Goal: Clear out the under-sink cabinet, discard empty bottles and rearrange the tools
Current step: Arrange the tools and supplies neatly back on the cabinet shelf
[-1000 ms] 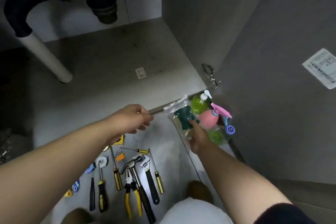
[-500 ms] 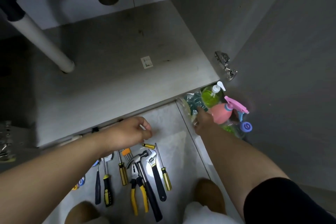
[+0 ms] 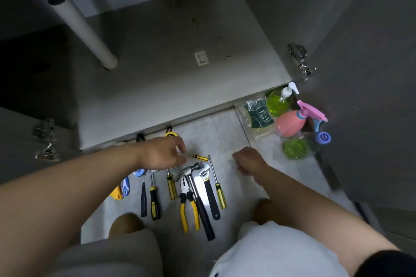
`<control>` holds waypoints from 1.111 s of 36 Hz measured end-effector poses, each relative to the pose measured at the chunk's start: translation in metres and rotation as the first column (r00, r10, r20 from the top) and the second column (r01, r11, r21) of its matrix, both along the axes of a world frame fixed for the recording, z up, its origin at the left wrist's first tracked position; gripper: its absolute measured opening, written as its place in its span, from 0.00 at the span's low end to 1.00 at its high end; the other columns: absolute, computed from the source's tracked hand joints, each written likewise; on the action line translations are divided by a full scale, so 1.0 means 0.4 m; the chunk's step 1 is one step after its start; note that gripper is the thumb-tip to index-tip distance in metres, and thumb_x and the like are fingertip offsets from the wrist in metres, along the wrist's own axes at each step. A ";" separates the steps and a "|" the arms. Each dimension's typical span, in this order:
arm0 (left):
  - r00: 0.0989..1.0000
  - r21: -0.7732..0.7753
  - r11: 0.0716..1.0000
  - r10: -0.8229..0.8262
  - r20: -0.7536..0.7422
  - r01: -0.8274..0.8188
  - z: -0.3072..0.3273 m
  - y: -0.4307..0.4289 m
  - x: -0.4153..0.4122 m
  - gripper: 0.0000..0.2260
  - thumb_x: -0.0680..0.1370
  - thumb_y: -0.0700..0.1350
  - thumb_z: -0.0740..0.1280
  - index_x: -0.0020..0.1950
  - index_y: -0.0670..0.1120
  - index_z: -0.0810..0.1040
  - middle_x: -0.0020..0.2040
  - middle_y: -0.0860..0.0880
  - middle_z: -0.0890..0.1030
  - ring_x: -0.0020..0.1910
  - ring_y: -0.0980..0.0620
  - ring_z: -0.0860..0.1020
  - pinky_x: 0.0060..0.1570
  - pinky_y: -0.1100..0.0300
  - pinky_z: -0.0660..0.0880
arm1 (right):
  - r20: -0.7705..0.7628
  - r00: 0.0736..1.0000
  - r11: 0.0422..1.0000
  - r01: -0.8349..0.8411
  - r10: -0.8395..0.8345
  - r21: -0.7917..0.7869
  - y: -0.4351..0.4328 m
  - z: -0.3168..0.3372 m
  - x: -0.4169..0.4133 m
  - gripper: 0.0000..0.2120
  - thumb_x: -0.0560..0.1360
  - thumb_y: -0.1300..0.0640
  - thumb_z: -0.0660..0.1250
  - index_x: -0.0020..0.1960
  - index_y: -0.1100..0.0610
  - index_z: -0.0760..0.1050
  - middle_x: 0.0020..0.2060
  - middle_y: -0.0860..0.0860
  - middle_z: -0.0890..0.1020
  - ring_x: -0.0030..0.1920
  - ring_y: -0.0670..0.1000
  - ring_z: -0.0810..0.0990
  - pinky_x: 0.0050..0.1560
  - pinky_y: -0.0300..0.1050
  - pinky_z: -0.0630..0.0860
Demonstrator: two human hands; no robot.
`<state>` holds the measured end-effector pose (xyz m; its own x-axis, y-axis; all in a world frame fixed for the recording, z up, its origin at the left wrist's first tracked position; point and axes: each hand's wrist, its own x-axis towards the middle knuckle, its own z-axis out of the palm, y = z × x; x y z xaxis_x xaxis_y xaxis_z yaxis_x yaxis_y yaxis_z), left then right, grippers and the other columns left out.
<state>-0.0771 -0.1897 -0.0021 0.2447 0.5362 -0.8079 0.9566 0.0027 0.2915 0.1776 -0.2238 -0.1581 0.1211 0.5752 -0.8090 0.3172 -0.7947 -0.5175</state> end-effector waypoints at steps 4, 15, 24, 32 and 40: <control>1.000 0.013 1.000 0.008 -0.023 -0.008 -0.006 -0.024 -0.034 0.14 0.82 0.58 0.64 0.65 0.55 0.74 0.59 0.53 0.81 0.47 0.56 0.77 0.42 0.62 0.70 | 0.034 0.793 0.794 -0.606 0.608 -0.050 -0.088 -0.028 -0.076 0.13 0.75 0.52 0.69 0.36 0.58 0.75 0.34 0.57 0.82 0.30 0.52 0.80 0.36 0.43 0.76; 0.987 -0.015 0.992 -0.128 -0.094 0.127 -0.030 -0.053 -0.156 0.13 0.83 0.55 0.64 0.66 0.54 0.73 0.58 0.52 0.81 0.55 0.52 0.78 0.56 0.57 0.76 | 0.313 0.553 0.605 -0.790 0.772 -0.096 -0.154 -0.127 -0.101 0.09 0.72 0.50 0.69 0.46 0.53 0.73 0.43 0.50 0.77 0.45 0.53 0.79 0.43 0.43 0.73; 0.957 0.080 0.955 0.279 0.082 -0.285 -0.221 -0.145 -0.318 0.05 0.81 0.44 0.68 0.56 0.45 0.79 0.50 0.50 0.81 0.51 0.48 0.80 0.51 0.61 0.78 | 0.477 0.568 0.668 -0.742 0.671 -0.056 -0.111 -0.106 -0.039 0.11 0.74 0.45 0.68 0.52 0.51 0.80 0.46 0.51 0.84 0.48 0.54 0.83 0.43 0.41 0.73; 0.867 0.316 0.824 0.499 -0.006 -0.471 -0.372 -0.248 -0.405 0.16 0.76 0.42 0.71 0.63 0.46 0.75 0.58 0.41 0.74 0.60 0.40 0.73 0.57 0.49 0.75 | 0.472 0.440 0.573 -0.799 0.764 -0.183 -0.031 -0.056 -0.004 0.07 0.70 0.57 0.70 0.41 0.50 0.71 0.45 0.53 0.83 0.51 0.58 0.82 0.47 0.45 0.78; 0.627 0.287 0.583 0.774 0.087 -0.760 -0.451 -0.270 -0.415 0.32 0.77 0.44 0.72 0.77 0.56 0.62 0.69 0.40 0.64 0.62 0.35 0.73 0.63 0.39 0.75 | 0.347 0.115 0.239 -0.909 0.931 -0.340 0.020 -0.010 -0.049 0.21 0.80 0.48 0.63 0.69 0.56 0.69 0.61 0.55 0.79 0.59 0.56 0.80 0.55 0.46 0.78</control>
